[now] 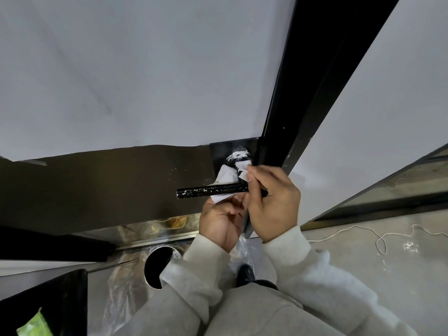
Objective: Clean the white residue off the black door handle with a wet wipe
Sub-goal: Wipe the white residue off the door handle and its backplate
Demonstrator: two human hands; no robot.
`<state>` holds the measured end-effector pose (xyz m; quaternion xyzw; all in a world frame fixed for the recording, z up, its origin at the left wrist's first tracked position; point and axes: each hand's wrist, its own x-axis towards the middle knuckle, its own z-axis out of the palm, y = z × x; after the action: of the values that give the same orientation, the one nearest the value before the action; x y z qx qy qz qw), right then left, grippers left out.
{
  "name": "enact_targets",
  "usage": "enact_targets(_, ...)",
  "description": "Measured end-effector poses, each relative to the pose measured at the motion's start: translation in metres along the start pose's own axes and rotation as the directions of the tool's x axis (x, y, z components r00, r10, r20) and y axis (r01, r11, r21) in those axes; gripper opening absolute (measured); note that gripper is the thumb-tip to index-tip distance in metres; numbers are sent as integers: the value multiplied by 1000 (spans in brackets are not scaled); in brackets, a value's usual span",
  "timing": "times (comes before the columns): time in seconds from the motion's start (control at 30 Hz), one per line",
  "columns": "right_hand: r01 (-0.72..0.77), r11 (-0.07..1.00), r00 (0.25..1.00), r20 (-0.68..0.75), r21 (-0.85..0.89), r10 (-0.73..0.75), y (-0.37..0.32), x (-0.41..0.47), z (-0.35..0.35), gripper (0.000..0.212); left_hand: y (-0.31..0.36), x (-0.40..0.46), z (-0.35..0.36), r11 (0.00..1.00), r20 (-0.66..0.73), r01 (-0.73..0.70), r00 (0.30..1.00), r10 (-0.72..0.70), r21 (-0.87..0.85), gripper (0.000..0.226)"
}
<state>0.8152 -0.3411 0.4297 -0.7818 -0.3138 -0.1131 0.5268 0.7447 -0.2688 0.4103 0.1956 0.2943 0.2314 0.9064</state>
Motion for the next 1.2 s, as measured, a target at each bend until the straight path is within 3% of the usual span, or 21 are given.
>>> enact_targets(0.2, 106, 977, 981, 178, -185, -73, -8, 16, 6, 15, -6, -3, 2, 999, -15, -31, 999, 31, 38, 63)
enact_targets(0.4, 143, 919, 945, 327, -367, -16, -18, 28, 16, 7, -7, -3, -3, 997, -43, -23, 999, 26, 75, 64)
enact_targets(0.63, 12, 957, 983, 179, -290, 42, -8, 26, 12, 28, -8, -2, -1, 990, -5, -89, 996, 90, 106, 73)
enact_targets(0.77, 31, 961, 982, 188, -276, 23, -13, 20, 23, 19, -9, -2, -3, 950, 106, -186, 981, 164, 252, 52)
enact_targets(0.9, 89, 962, 969, 245, -257, -24, -10, 18, 17, 13, -11, 2, -8, 946, 137, -178, 980, 145, 272, 27)
enact_targets(1.07, -85, 996, 991, 102, -41, 88, -8, 8, 0, 11, -8, 4, 1, 954, 123, -142, 986, 113, 265, 63)
enact_targets(1.2, -107, 993, 993, 39, -46, 109, -11, 12, 16, 13, -12, 3, 0, 975, 118, -103, 990, 81, 195, 60)
